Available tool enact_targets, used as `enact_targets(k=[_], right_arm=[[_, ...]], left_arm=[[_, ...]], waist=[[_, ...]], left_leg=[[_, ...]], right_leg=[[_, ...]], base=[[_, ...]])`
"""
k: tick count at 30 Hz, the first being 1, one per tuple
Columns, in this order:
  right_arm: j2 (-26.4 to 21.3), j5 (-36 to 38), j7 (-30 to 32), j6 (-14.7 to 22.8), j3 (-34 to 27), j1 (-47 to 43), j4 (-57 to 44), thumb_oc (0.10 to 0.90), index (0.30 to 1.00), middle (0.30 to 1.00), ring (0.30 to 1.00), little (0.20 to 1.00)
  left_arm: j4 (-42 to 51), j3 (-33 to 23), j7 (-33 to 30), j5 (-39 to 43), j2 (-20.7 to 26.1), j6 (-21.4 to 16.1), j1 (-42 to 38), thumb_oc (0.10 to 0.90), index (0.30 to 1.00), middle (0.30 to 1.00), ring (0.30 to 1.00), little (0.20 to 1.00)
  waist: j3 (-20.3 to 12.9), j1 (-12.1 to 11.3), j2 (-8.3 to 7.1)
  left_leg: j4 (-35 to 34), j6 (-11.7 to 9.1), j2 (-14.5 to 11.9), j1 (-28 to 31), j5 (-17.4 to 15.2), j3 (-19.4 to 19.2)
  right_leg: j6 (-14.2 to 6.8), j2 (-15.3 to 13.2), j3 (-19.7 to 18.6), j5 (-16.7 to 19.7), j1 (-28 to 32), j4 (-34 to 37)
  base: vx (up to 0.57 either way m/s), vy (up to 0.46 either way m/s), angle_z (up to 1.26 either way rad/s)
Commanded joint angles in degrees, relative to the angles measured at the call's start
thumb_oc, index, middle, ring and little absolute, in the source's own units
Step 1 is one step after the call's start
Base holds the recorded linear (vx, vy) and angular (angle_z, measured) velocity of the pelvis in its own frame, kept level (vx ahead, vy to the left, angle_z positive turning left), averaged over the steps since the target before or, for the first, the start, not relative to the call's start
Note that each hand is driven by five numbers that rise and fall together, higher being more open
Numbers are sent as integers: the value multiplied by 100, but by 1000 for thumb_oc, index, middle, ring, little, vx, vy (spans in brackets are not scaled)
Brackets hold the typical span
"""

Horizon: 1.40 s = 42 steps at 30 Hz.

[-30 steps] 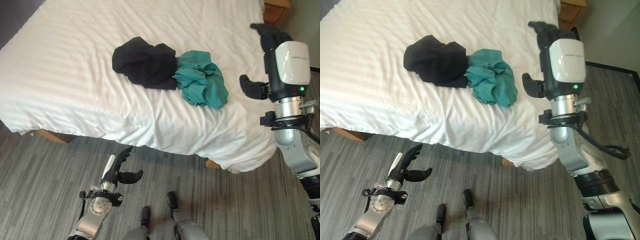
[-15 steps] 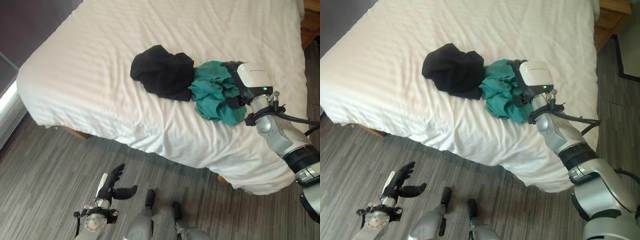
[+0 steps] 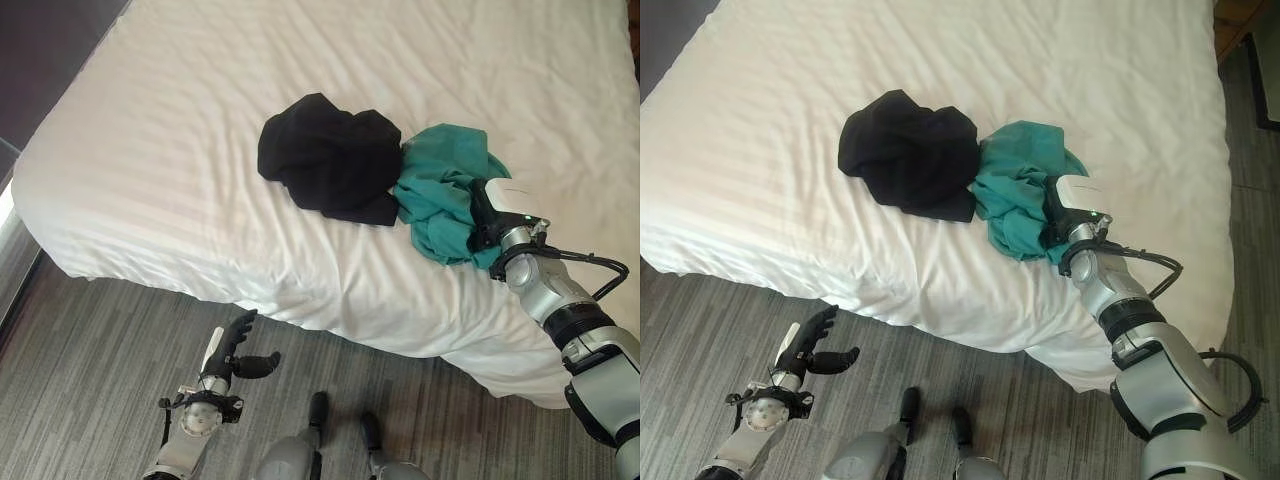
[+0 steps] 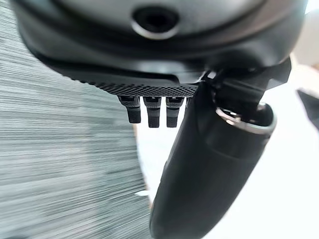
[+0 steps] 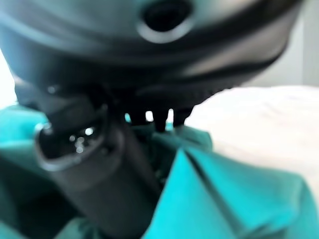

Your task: Pick up bed clothes into laundry basket.

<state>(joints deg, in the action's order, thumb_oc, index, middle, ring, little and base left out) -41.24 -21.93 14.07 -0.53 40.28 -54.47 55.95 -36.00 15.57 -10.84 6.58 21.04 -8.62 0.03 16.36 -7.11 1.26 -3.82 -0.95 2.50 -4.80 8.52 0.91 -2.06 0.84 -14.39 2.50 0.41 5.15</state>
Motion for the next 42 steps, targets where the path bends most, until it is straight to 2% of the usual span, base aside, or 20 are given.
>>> enact_targets(k=[1, 6, 9, 14, 15, 16, 20, 21, 22, 24, 27, 28, 30, 33, 34, 35, 39, 40, 41, 42], right_arm=[[-28, -249, -4, -31, 364, -670, 527, 400, 300, 300, 300, 300], [-695, 153, 114, -112, 377, -1759, 25, 400, 300, 300, 300, 300], [-1691, 815, 557, -141, -117, -2246, -1106, 400, 300, 300, 300, 300], [-1706, 813, 553, -157, -152, -2210, -1141, 400, 300, 300, 300, 300], [-3116, 1129, 1235, -93, -995, -1952, -2580, 400, 300, 300, 300, 300], [-3706, 1227, 1528, -112, -2252, -836, -3077, 400, 300, 300, 300, 300], [-3697, 1181, 1517, -126, -3062, -9, -3290, 400, 300, 300, 300, 300], [-3368, 2253, 1952, 231, -5303, 2455, -3027, 400, 300, 300, 300, 300], [-3194, 2217, 1926, 227, -6073, 3259, -3266, 400, 300, 300, 300, 300], [-3107, 2206, 1897, 209, -6589, 3787, -3431, 400, 300, 300, 300, 300], [-3095, 2207, 1890, 205, -6696, 3895, -3463, 400, 300, 300, 300, 300], [-1407, 1852, 1773, -174, -7281, 6185, -1708, 400, 300, 300, 300, 300], [-1010, 1918, 1623, -267, -6885, 6234, -834, 400, 300, 300, 300, 300], [-1014, 1926, 1631, -248, -6846, 6186, -795, 400, 300, 300, 300, 300], [-599, 2264, 1340, -365, -6334, 6216, 344, 400, 300, 300, 300, 300], [-292, 2486, 1103, -277, -5964, 6099, 1155, 400, 300, 300, 300, 300], [-278, 2491, 1105, -261, -5965, 6079, 1182, 400, 300, 300, 300, 300], [67, 2694, 805, -295, -5542, 6165, 1839, 400, 300, 300, 300, 300], [359, 2760, 613, -259, -5143, 6160, 2309, 400, 300, 300, 300, 300], [504, 2741, 551, -268, -5062, 6216, 2450, 400, 300, 300, 300, 300]], left_arm=[[-503, -17, -130, 114, -12, -113, 111, 800, 900, 900, 900, 900], [-2703, -720, -3, 1101, -412, 100, -118, 800, 900, 900, 900, 900], [-3758, -1487, -60, 1139, -236, 348, -24, 800, 900, 900, 900, 900], [-3766, -1482, -58, 1135, -226, 345, -31, 800, 900, 900, 900, 900], [-4010, -2138, -169, 971, -170, 509, 141, 800, 900, 900, 900, 900], [-3903, -2373, -232, 979, -90, 513, 150, 800, 900, 900, 900, 900], [-3894, -2283, -235, 977, 80, 520, 140, 800, 900, 900, 900, 900], [-3066, -2983, -577, 1223, 233, 308, -3, 800, 900, 900, 900, 900], [-3046, -2819, -579, 1220, 405, 327, -37, 800, 900, 900, 900, 900], [-3052, -2672, -577, 1226, 488, 328, -97, 800, 900, 900, 900, 900], [-3054, -2638, -577, 1228, 500, 328, -114, 800, 900, 900, 900, 900], [181, -3387, -1859, 195, 1962, 168, -380, 800, 900, 900, 900, 900], [385, -3448, -2147, 10, 2335, 234, -754, 800, 900, 900, 900, 900], [374, -3460, -2148, 13, 2351, 231, -757, 800, 900, 900, 900, 900], [315, -3292, -2359, -64, 2920, 302, -1444, 800, 900, 900, 900, 900], [127, -3000, -2380, -111, 3345, 333, -2002, 800, 900, 900, 900, 900], [91, -2960, -2382, -104, 3368, 321, -2058, 800, 900, 900, 900, 900], [-6, -2538, -2404, -336, 3748, 415, -2683, 800, 900, 900, 900, 900], [-483, -1660, -2352, -622, 4041, 501, -3678, 800, 900, 900, 900, 900], [-736, -1288, -2287, -709, 4043, 530, -4058, 800, 900, 900, 900, 900]], waist=[[-452, -160, -337], [-565, 96, -473], [-775, 306, -538], [-770, 300, -547], [-964, 592, -433], [-1025, 726, -376], [-1038, 624, -532], [-1068, 1280, -178], [-1118, 1125, -341], [-1114, 967, -416], [-1112, 925, -425], [-981, 1266, -205], [-955, 1306, -163], [-953, 1312, -174], [-935, 1461, 6], [-869, 1535, 35], [-862, 1516, 22], [-859, 1685, 180], [-821, 1780, 219], [-814, 1798, 233]], left_leg=[[-118, -421, -203, -417, -404, 23], [-118, -495, -305, -201, -461, -112], [-118, -525, -367, -43, -533, -201], [-118, -524, -366, -37, -538, -199], [-118, -511, -392, 128, -667, -265], [-118, -511, -416, 161, -685, -272], [-118, -511, -415, 163, -687, -264], [-118, -519, -471, 160, -650, -374], [-118, -511, -444, 190, -757, -353], [-118, -508, -435, 198, -757, -363], [-118, -508, -436, 201, -759, -371], [-118, -499, -518, 254, -802, -470], [-118, -505, -568, 220, -722, -517], [-118, -506, -571, 215, -720, -524], [-118, -516, -600, 234, -709, -565], [-118, -545, -634, 221, -635, -588], [-118, -549, -640, 212, -627, -594], [-118, -556, -655, 250, -627, -630], [-118, -577, -691, 227, -556, -638], [-118, -588, -701, 218, -539, -659]], right_leg=[[-610, -566, -119, -419, -74, -15], [-655, -574, -141, -395, -2, -15], [-686, -604, -111, -390, 71, -15], [-686, -605, -107, -395, 78, -15], [-724, -665, -57, -425, 167, -15], [-736, -677, -39, -394, 179, -15], [-736, -678, -30, -398, 185, -15], [-781, -664, -123, -259, 111, -15], [-774, -693, -85, -360, 151, -15], [-777, -703, -95, -365, 154, -15], [-778, -703, -103, -364, 153, -15], [-775, -647, -273, -351, 116, -23], [-755, -594, -352, -299, 72, -23], [-754, -592, -360, -295, 63, -23], [-744, -576, -395, -343, 93, -28], [-731, -540, -419, -311, 81, -27], [-729, -534, -426, -302, 69, -27], [-731, -527, -425, -344, 103, -31], [-726, -487, -420, -311, 80, -28], [-726, -473, -422, -306, 62, -28]], base=[[0, 0, 0], [6, 7, 0], [54, 15, -3], [29, 1, -9], [102, -17, -9], [103, -17, 20], [-19, -18, -15], [-14, -47, -36], [-13, -46, 28], [34, 5, 25], [-10, -65, -55], [-29, -222, -34], [-49, -168, 20], [-12, -33, -20], [-32, -87, -34], [-36, -89, -35], [-3, -16, -22], [2, -65, -5], [2, -73, 18], [-22, -48, 18]])
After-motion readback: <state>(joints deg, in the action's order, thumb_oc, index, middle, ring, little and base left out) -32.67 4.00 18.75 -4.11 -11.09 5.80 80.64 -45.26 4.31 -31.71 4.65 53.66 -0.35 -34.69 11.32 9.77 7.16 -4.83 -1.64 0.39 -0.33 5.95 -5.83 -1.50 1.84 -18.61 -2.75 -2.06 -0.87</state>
